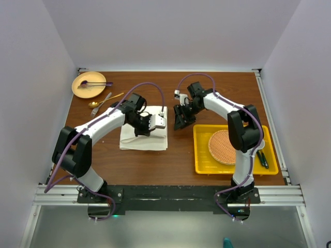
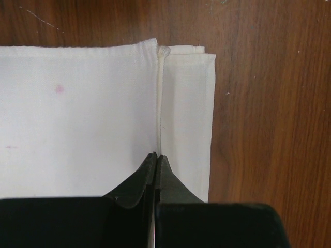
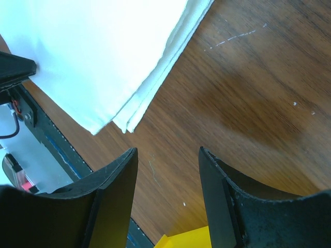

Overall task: Fold the napkin into a case and place the utensils inside
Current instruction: Smooth out the square-folded napkin at the center of the board.

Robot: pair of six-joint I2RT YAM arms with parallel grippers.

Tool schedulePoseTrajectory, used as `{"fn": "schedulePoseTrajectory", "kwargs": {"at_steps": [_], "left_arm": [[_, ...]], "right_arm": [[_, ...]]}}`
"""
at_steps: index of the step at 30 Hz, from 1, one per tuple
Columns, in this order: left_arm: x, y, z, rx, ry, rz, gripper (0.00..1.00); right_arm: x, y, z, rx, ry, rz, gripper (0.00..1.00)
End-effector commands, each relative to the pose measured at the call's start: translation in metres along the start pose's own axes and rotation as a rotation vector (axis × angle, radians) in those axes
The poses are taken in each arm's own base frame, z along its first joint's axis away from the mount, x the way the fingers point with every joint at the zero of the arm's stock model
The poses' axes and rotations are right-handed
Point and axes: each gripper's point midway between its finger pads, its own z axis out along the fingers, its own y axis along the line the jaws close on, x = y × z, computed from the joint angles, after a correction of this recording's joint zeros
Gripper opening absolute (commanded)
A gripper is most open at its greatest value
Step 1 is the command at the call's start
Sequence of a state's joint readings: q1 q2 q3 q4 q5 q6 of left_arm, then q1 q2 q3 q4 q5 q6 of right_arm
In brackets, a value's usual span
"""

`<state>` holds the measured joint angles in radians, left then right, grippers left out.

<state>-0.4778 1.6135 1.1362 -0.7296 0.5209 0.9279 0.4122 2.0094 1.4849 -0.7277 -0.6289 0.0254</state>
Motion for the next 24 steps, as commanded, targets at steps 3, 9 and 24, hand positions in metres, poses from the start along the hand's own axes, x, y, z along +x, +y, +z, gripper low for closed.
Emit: {"fn": "schedulePoseTrajectory", "kwargs": {"at_steps": [3, 9, 24], "left_arm": [[-0.004, -0.012, -0.011, 0.036, -0.013, 0.001, 0.00], [0.003, -0.022, 0.001, 0.073, -0.020, -0.048, 0.00], [0.002, 0.003, 0.024, -0.037, -0.082, -0.147, 0.00]], "right_arm": [[-0.011, 0.006, -0.003, -0.032, -0.026, -0.006, 0.54], [-0.013, 0.007, -0.001, -0.037, -0.025, -0.001, 0.54], [-0.011, 0.047, -0.015, -0.197, -0.111, -0.016, 0.52]]}}
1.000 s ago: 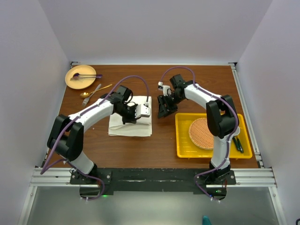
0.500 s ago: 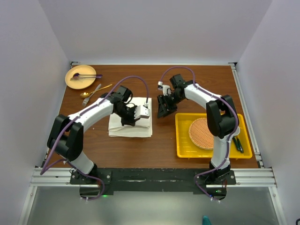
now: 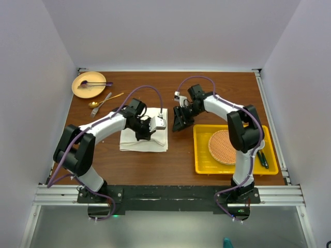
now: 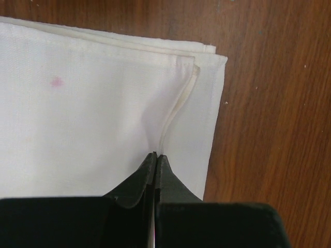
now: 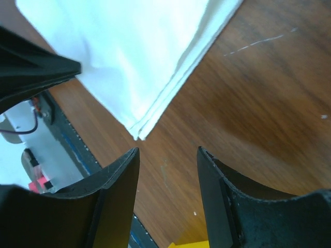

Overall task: Fold the napkin into a case and place the utensils inside
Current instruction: Smooth out the square-folded napkin at the center of the board.

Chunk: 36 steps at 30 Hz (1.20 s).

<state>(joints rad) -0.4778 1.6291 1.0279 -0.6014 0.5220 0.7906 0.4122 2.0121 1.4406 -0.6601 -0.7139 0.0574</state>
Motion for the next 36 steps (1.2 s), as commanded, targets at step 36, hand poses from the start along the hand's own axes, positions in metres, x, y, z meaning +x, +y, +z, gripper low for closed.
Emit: {"fn": "schedulePoseTrajectory", "kwargs": {"at_steps": [36], "left_arm": [[-0.017, 0.034, -0.009, 0.079, -0.242, -0.184, 0.01]], "right_arm": [[-0.009, 0.091, 0.026, 0.064, -0.419, -1.234, 0.63]]}}
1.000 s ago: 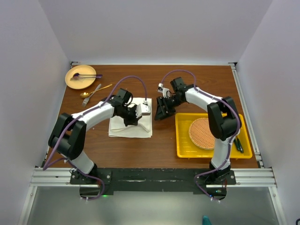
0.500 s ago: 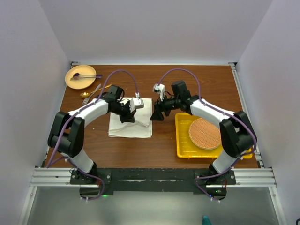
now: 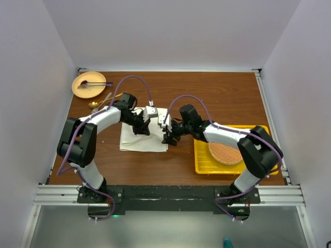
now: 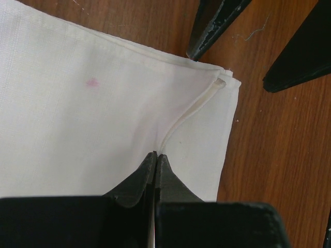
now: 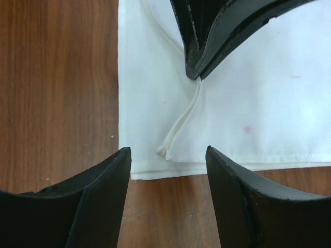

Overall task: Fold the napkin into a case and place the utensils inside
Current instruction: Smooth out the square-folded napkin at the center of the board.

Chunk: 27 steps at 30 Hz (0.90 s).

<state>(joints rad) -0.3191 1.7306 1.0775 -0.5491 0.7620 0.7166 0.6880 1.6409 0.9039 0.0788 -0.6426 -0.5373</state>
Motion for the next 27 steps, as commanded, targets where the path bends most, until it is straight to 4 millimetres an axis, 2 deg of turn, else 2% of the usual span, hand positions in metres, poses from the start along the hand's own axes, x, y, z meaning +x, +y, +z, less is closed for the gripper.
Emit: {"fn": "schedulePoseTrajectory", "kwargs": {"at_steps": [1, 5, 11, 16, 20, 21, 22, 25, 26, 27], "left_arm": [[-0.015, 0.003, -0.004, 0.019, -0.046, 0.005, 0.01], [-0.016, 0.004, -0.004, 0.023, -0.052, -0.002, 0.01], [-0.017, 0.006, -0.004, 0.033, -0.061, -0.014, 0.01], [-0.016, 0.006, -0.006, 0.040, -0.059, -0.013, 0.01], [-0.016, 0.005, -0.008, 0.046, -0.064, -0.017, 0.02], [-0.017, 0.005, -0.010, 0.044, -0.069, -0.014, 0.03], [-0.016, 0.006, -0.012, 0.040, -0.072, -0.020, 0.05], [-0.013, 0.011, -0.024, -0.003, -0.098, -0.039, 0.25], [-0.012, 0.012, -0.030, -0.022, -0.110, -0.041, 0.35], [-0.017, 0.013, -0.040, -0.057, -0.136, -0.027, 0.40]], "right_arm": [[-0.021, -0.018, 0.008, 0.098, -0.035, -0.128, 0.62], [-0.017, -0.021, 0.015, 0.116, -0.009, -0.124, 0.61], [-0.009, -0.010, 0.028, 0.089, 0.023, -0.116, 0.59], [0.000, -0.025, 0.032, 0.169, 0.072, -0.111, 0.52], [0.002, -0.036, 0.033, 0.221, 0.091, -0.082, 0.21], [0.004, -0.037, 0.034, 0.225, 0.099, -0.071, 0.08], [-0.001, -0.040, 0.033, 0.235, 0.094, -0.063, 0.01], [-0.009, -0.044, 0.034, 0.248, 0.079, -0.030, 0.00], [-0.011, -0.045, 0.034, 0.250, 0.075, -0.019, 0.00], [-0.012, -0.046, 0.032, 0.254, 0.076, -0.006, 0.00]]}}
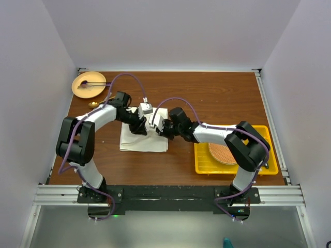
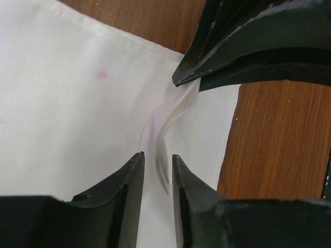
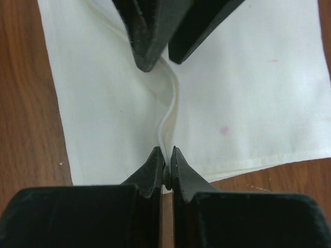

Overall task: Fold the napkin into a case and place the utensils inside
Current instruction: Smooth out the square-folded napkin at the center of the board.

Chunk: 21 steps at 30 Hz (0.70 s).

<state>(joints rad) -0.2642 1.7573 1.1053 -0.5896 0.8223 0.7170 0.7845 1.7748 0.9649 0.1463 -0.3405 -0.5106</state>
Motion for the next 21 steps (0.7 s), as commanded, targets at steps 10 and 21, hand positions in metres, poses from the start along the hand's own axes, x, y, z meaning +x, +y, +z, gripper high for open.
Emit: {"fn": "schedulePoseTrajectory", "kwargs": {"at_steps": [10, 21], "left_arm": [[0.011, -0.009, -0.058, -0.252, -0.142, 0.171, 0.77], [0.040, 0.005, -0.056, -0.409, -0.080, 0.282, 0.73]], "right_arm": [[-0.051, -0.045, -0.010, 0.104, -0.086, 0.179, 0.00], [-0.056, -0.063, -0.007, 0.095, -0.085, 0.312, 0.00]]}}
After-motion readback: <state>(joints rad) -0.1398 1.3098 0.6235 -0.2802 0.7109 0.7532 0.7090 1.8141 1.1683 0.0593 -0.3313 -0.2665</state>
